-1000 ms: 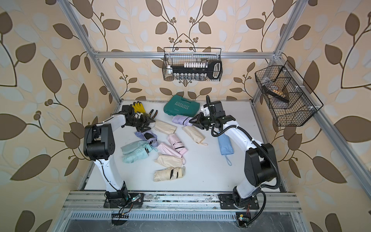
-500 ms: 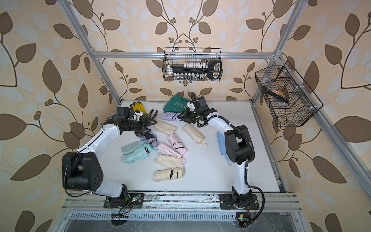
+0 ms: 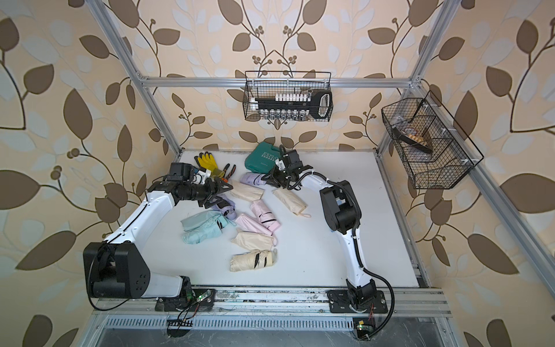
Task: Take umbrellas out of sleeves
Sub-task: Place the umbrella at the center of the board.
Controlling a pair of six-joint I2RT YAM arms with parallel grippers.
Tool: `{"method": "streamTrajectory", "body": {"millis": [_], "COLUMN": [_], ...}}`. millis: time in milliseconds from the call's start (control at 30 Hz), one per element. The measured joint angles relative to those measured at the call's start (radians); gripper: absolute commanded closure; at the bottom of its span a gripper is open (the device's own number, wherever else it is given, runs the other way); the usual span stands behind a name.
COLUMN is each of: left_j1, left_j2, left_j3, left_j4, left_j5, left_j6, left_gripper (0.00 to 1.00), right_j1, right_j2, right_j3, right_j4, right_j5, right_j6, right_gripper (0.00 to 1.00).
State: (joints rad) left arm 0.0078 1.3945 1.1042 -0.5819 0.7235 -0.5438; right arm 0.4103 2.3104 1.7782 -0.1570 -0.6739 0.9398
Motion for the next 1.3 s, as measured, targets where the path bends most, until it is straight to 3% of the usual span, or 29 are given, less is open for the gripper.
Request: {"method": "streamTrajectory", "body": {"millis": [200, 500, 1000, 1300], "left_j1": [0.0, -0.001, -0.002, -0.002], "left_j2": [0.004, 0.022, 0.035, 0.035], "left_j3": [0.0, 0.0, 0.0, 0.0], "left_j4": [-0.03, -0.048, -0.047, -0.043], "left_j5": [0.003, 0.01, 0.028, 0.035], "left_j6": [0.042, 0.062, 0.066, 0.066], "left_gripper": [0.18, 0.18, 0.18, 0.17], "right_j1": [0.006, 0.042, 0.043, 0.023], "right_j2": [0.042, 0.051, 0.039, -0.018], "right_j3": [0.027, 0.004, -0.097, -0.115], "right_j4": [0.047, 0.095, 0.143, 0.112], "right_j5": [-0.004, 0.001, 0.004, 0.003], "right_j6": [0.018, 0.049, 0.065, 0.047], "right_gripper": [0.86, 0.62, 0.37, 0.32]}}
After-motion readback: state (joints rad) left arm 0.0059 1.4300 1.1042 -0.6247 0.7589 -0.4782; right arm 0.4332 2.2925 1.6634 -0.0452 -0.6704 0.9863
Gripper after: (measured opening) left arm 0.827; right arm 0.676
